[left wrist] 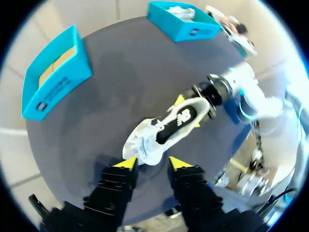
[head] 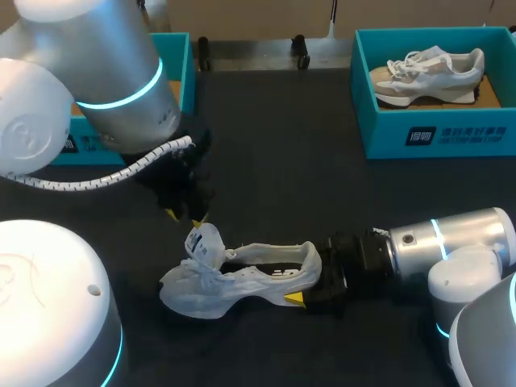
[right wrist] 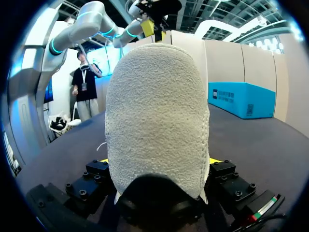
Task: Take the shoe out of the shoebox, open the shoe tongue, remove and reinsert the insole, then place the shoe into the shoebox
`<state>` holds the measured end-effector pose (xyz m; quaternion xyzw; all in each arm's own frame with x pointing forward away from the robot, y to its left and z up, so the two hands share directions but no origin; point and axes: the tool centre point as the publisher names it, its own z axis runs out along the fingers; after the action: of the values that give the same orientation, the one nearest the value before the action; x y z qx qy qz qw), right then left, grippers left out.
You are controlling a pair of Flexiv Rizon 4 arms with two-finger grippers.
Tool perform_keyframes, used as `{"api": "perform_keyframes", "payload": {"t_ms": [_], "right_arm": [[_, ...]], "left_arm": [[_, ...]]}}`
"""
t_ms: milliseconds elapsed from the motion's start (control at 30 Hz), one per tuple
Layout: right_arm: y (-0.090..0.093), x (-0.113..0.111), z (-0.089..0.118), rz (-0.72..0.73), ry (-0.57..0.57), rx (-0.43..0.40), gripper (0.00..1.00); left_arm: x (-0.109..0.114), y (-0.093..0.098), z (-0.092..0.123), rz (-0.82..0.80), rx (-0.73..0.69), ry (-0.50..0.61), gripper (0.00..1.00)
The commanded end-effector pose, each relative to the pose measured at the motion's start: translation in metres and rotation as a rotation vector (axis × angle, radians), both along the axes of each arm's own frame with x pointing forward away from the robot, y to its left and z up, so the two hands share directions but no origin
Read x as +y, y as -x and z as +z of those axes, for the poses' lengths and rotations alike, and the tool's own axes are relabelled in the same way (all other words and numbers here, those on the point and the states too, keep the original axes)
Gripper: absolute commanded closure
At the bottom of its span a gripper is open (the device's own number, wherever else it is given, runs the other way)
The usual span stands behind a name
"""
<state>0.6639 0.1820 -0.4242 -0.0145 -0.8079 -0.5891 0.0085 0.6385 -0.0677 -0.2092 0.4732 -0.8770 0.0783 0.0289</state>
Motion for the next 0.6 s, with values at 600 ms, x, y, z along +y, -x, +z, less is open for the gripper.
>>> {"api": "perform_keyframes", "payload": {"t_ms": [600], "right_arm": [[0.000, 0.002, 0.001, 0.000, 0.006, 0.000, 1.00]], "left_arm": [[-0.034, -0.002, 0.011, -0.676, 0.050, -0.025, 1.00]]}}
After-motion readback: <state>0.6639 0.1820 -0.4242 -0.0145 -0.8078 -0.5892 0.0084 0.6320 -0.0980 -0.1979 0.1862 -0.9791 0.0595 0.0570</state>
